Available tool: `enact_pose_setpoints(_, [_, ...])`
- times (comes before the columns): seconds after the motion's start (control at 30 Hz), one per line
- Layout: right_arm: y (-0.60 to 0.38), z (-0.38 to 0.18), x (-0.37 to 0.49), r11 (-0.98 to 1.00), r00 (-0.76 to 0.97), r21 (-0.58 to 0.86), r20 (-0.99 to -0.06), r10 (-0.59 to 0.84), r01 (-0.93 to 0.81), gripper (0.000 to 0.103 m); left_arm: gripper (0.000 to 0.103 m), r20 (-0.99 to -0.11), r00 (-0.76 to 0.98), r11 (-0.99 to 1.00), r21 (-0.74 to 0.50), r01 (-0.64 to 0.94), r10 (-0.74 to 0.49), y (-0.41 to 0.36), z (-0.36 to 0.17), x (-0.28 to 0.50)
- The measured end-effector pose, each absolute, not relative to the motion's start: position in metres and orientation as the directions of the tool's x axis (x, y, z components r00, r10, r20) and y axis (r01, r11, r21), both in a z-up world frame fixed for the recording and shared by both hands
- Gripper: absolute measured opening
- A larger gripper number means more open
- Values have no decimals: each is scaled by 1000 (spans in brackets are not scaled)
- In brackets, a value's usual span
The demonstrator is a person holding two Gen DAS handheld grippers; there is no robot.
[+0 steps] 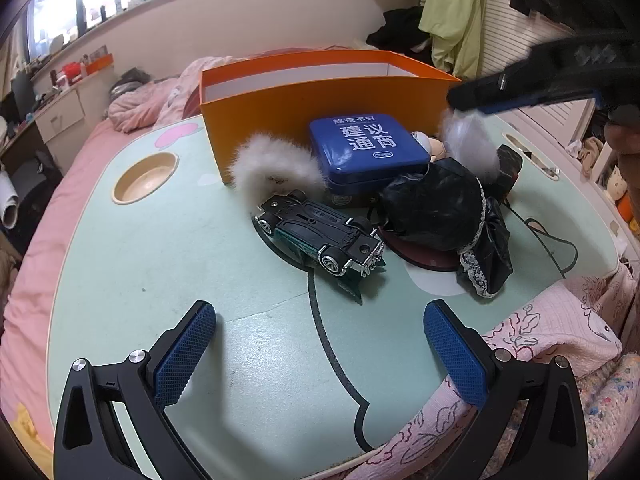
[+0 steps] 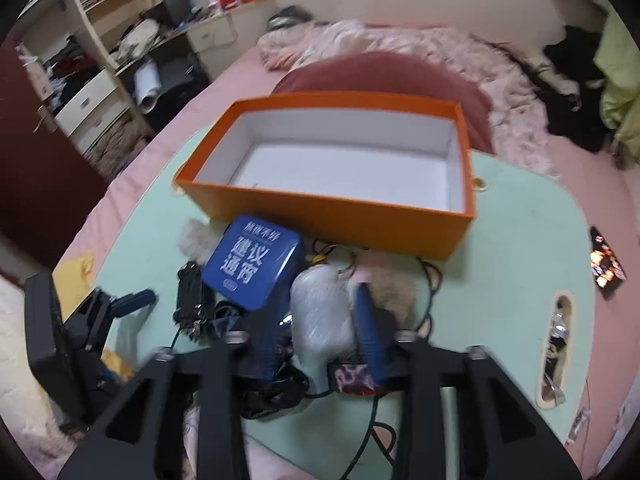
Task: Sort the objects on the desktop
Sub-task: 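Carry the clear plastic bag out with the right gripper and release it beside the figurine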
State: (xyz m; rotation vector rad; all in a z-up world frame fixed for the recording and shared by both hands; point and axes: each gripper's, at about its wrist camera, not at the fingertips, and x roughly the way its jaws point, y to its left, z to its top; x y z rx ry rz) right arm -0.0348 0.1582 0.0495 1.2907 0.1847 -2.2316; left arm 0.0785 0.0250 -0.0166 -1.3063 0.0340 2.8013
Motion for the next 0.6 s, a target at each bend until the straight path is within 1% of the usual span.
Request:
enact_pose_setpoints(0.07, [163, 57, -38, -845, -432, 154, -804, -408, 512, 76, 103, -766, -642, -998, -2, -56, 37, 25, -17, 78])
enact_pose_setpoints(0.2, [168, 75, -57, -855, -455, 165, -788, -414, 491, 76, 103, -766, -642, -998, -2, -56, 38, 25, -17, 78])
enact_pose_setpoints(0.3, [161, 84, -74, -880, -489, 137, -788, -375, 455, 76, 103, -766, -642, -998, -2, -57, 38, 25, -17, 79])
enact_pose_setpoints(0.6, [129, 61, -98, -903, -492, 30, -831, -261, 428, 76, 103, -766, -642, -998, -2, -57, 38, 25, -17, 79])
